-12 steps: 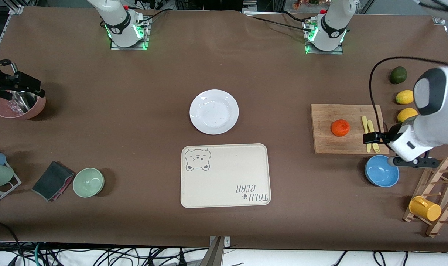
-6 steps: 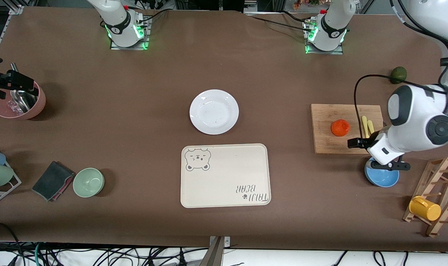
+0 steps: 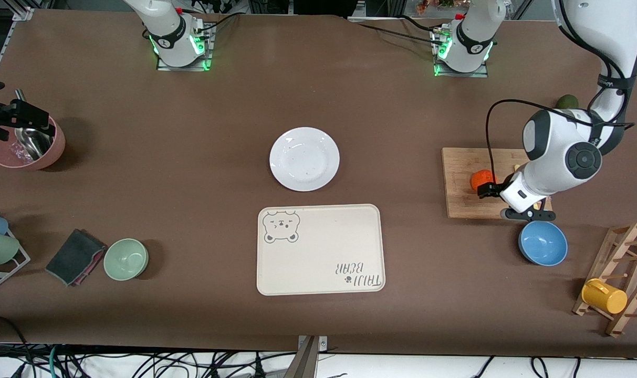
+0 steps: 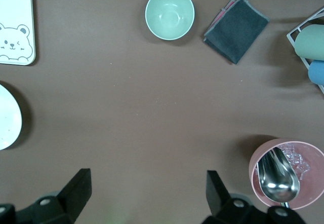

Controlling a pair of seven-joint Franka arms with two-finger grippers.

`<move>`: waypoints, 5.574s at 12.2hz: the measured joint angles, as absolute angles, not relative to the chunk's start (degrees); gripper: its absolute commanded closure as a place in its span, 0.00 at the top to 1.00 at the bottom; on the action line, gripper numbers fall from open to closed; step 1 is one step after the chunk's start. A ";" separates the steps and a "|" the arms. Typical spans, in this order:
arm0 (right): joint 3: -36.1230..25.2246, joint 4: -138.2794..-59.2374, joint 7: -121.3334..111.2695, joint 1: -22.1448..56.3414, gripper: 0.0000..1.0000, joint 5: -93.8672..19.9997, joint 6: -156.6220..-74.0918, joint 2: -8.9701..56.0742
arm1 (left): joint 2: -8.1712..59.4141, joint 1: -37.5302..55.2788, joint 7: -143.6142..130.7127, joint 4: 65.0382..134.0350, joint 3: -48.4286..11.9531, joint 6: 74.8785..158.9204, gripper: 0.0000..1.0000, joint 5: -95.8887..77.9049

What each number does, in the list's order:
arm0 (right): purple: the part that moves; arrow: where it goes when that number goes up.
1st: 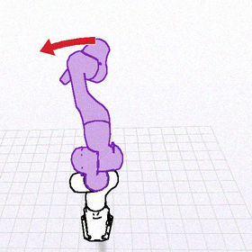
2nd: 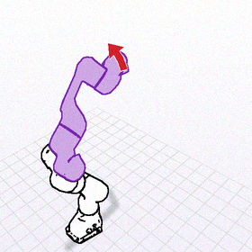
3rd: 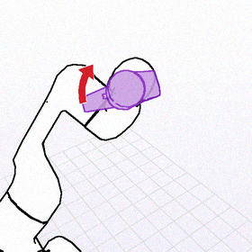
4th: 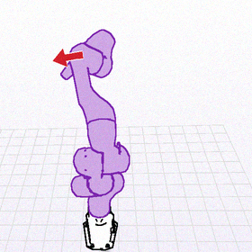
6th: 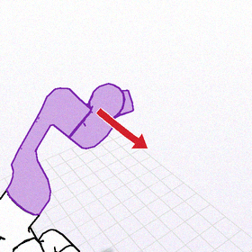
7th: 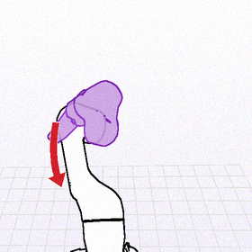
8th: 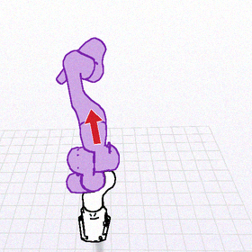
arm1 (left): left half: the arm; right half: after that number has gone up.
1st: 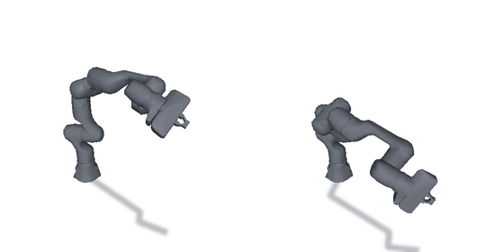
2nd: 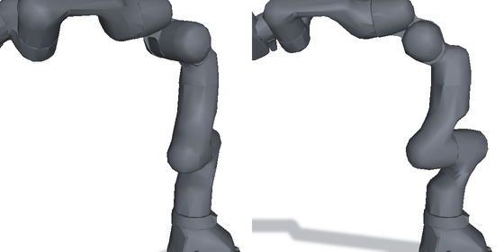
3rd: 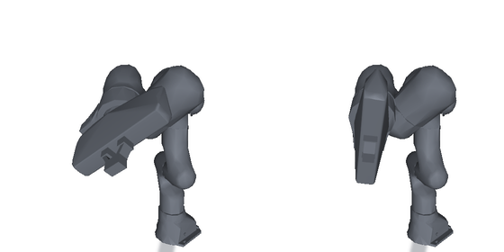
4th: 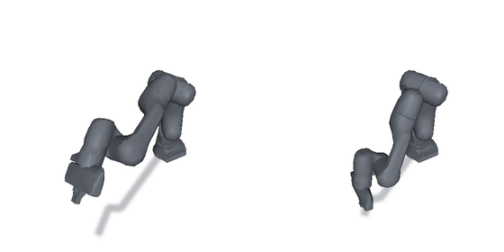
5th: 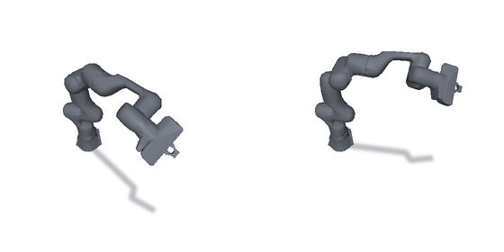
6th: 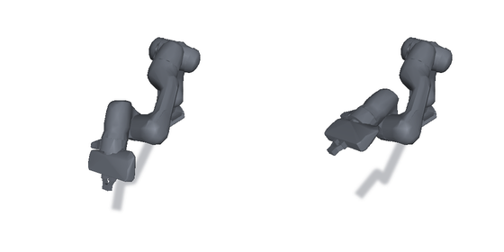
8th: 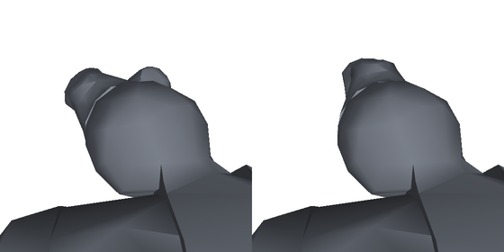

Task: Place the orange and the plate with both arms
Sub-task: 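Move the left gripper over the orange on the cutting board, then close the left gripper on the orange and lift it, then carry the orange with the left gripper onto the white plate, then open the left gripper and withdraw it toward its rest pose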

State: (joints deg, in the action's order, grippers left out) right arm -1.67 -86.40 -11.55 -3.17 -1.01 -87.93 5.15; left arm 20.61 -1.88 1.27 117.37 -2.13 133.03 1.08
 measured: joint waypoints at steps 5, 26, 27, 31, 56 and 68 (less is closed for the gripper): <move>-1.53 -86.41 -11.55 -3.04 1.00 -1.01 -87.94 5.15 | 20.67 -1.88 1.25 122.92 -2.17 136.70 1.00 1.08; -1.33 -86.51 -11.55 -2.94 1.00 -1.01 -88.02 5.15 | 21.70 1.95 -11.23 107.98 -9.03 121.48 0.12 1.58; -1.33 -86.52 -11.55 -2.94 1.00 -1.01 -88.02 5.15 | 21.66 4.25 -14.87 105.88 -9.83 120.99 0.12 -0.02; -1.31 -86.56 -11.55 -2.92 1.00 -1.01 -88.02 5.15 | 23.90 16.77 -31.90 100.52 -10.74 120.73 0.12 -3.31; -1.20 -86.62 -11.55 -2.85 1.00 -1.01 -88.32 5.17 | 40.66 38.13 -55.72 84.19 -9.32 126.95 1.00 -3.36; -0.76 -86.88 -11.52 -2.43 1.00 -1.09 -88.38 5.30 | 28.91 8.88 -33.31 83.95 -8.60 101.82 1.00 -2.08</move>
State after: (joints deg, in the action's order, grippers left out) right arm -0.76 -86.88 -11.52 -2.43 -1.09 -88.38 5.30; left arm 28.91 8.88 -33.31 83.95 -8.60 101.82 -2.08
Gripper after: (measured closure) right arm 0.000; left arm 0.000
